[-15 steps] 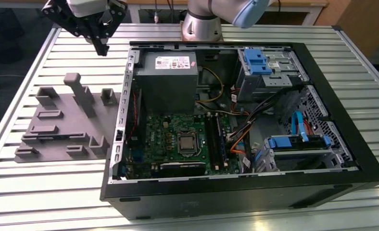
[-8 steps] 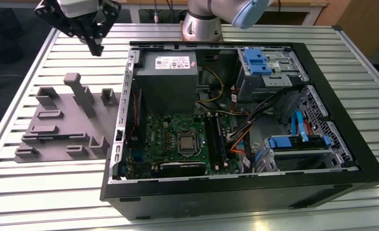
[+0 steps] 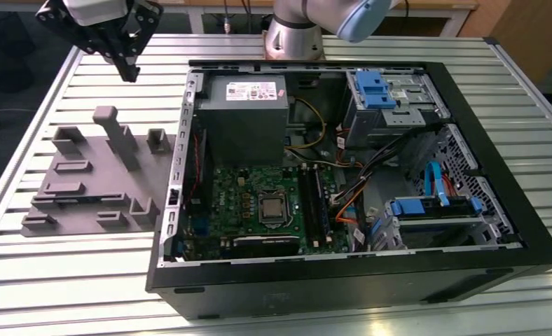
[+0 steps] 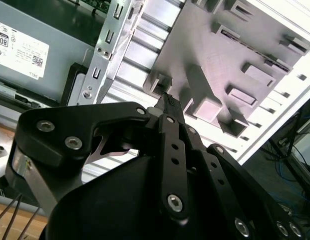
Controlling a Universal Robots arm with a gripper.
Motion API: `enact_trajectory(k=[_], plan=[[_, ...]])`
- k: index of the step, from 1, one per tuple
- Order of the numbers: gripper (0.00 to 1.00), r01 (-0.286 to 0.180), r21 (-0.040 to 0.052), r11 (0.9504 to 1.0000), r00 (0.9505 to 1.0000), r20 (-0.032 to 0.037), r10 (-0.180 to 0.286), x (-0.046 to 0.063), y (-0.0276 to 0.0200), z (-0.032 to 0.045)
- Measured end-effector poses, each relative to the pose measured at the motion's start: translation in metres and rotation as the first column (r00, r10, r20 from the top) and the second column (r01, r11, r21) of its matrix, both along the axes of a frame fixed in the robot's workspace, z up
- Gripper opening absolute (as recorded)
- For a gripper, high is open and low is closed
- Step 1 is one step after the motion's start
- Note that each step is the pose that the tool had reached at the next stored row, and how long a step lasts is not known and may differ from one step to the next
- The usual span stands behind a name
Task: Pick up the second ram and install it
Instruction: 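Reach for the second ram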
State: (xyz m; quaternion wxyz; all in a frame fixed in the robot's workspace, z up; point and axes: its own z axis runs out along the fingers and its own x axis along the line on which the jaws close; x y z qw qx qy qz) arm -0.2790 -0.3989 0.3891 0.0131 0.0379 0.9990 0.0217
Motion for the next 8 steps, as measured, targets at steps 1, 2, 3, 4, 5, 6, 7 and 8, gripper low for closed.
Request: enact_trajectory(k=[1,2,3,4,5,6,7,8], plan=[[0.11,0.000,0.0000,1.0000,1.0000,0.0000,0.000,-0.002,0.0000,-0.0001],[0.11,0.000,0.0000,1.0000,1.0000,0.0000,0.000,-0.004,0.0000,-0.0002],[0.11,0.000,0.0000,1.0000,1.0000,0.0000,0.000,-0.005,0.0000,-0.0002],[0.11,0.000,0.0000,1.0000,1.0000,0.0000,0.000,-0.007,0.0000,-0.0003],[0.11,0.000,0.0000,1.0000,1.0000,0.0000,0.000,-0.009,0.0000,-0.0004],[0.11,0.000,0.0000,1.0000,1.0000,0.0000,0.000,-0.010,0.0000,-0.0004],[0.11,0.000,0.0000,1.0000,1.0000,0.0000,0.000,-0.012,0.0000,-0.0005],[0.11,0.000,0.0001,1.0000,1.0000,0.0000,0.000,-0.014,0.0000,-0.0006]])
